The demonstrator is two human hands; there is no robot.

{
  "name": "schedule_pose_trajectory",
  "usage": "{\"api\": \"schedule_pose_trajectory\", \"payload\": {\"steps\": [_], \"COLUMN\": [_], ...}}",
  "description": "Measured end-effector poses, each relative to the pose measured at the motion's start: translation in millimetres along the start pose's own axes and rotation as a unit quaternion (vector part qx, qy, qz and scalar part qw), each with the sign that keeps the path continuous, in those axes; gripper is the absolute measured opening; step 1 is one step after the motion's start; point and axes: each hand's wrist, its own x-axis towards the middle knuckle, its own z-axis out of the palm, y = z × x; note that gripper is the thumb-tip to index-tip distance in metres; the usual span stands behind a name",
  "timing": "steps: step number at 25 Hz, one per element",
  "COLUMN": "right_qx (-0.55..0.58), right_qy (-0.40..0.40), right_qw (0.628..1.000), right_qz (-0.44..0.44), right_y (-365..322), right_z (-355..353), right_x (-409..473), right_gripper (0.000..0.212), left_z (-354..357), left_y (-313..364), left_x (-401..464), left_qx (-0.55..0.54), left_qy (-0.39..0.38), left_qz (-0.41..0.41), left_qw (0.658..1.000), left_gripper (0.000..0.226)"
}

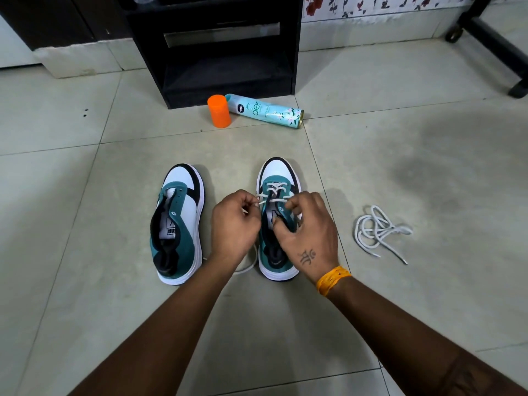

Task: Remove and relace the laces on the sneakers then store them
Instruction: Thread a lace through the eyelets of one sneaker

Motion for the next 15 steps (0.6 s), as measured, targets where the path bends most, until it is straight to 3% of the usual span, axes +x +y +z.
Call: {"api": "schedule_pose_trajectory", "payload": {"steps": [3, 5, 7, 11, 15], "right_qx": [-0.008, 0.001, 0.004, -0.002, -0.003], "right_qy": [0.005, 0.004, 0.002, 0.003, 0.0], "right_qw": [1.0, 0.999, 0.999, 1.0, 1.0], "right_qz": [0.028, 0.037, 0.033, 0.02, 0.014], "right_y": [8, 11, 11, 13, 15], "right_z": [-1, -1, -3, -5, -5], "right_x": [-6, -5, -5, -3, -5], "right_gripper": [0.021, 0.021, 0.021, 0.02, 0.02], "left_z": [-1, -5, -9, -10, -11], "left_y": [-15, -19, -18, -3, 4], "left_x": [0, 0, 1, 1, 4], "left_qx": [0.117, 0.247, 0.3, 0.175, 0.148], "left_qy": [-0.04, -0.125, -0.169, -0.08, -0.055], "left_qz": [0.037, 0.026, 0.003, 0.059, 0.142], "left_qw": [0.992, 0.96, 0.939, 0.98, 0.977], "left_gripper": [0.011, 0.018, 0.02, 0.017, 0.013]}}
